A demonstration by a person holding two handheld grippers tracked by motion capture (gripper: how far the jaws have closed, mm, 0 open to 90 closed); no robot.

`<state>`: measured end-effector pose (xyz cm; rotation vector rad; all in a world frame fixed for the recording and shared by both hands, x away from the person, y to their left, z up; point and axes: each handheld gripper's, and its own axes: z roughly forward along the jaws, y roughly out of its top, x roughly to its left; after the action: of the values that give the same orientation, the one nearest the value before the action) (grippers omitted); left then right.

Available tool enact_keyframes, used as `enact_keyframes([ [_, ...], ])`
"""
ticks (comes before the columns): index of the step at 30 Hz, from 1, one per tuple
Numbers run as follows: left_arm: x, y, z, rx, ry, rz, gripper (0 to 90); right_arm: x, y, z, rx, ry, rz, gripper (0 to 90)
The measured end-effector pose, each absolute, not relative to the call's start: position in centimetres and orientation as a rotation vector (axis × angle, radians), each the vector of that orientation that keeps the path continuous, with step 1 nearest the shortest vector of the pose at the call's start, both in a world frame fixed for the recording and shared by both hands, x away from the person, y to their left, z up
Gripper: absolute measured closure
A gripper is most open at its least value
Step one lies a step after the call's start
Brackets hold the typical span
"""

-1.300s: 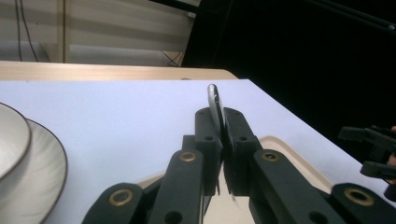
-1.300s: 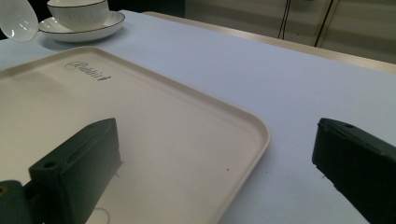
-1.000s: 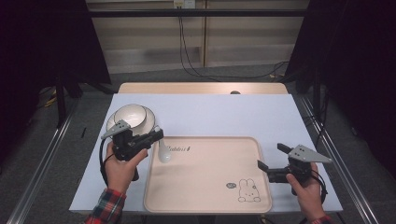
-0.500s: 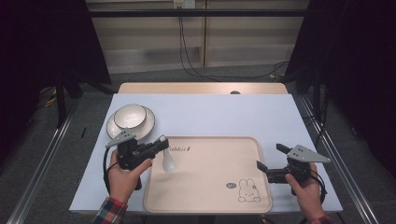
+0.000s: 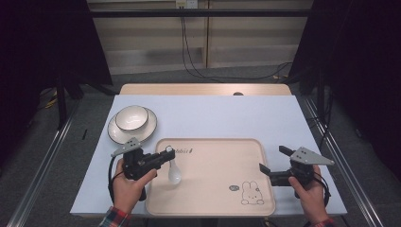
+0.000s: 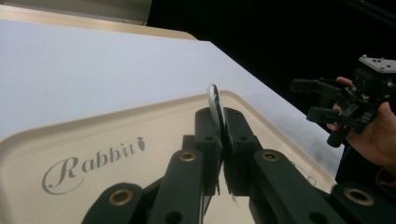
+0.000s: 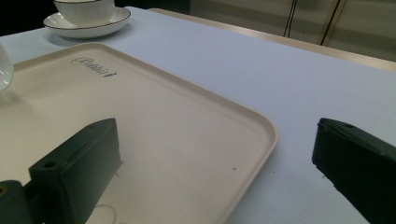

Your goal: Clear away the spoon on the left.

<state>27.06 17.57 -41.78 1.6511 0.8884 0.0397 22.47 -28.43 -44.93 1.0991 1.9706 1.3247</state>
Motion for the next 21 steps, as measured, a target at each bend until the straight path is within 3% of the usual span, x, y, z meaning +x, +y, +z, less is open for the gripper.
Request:
enact_keyframes([
  [21,26.4,17.5,-43.4,1.695,0.906,-0.036,85.6,22.5,-28.4,-44.9,1.1,1.969,1.315,1.1],
])
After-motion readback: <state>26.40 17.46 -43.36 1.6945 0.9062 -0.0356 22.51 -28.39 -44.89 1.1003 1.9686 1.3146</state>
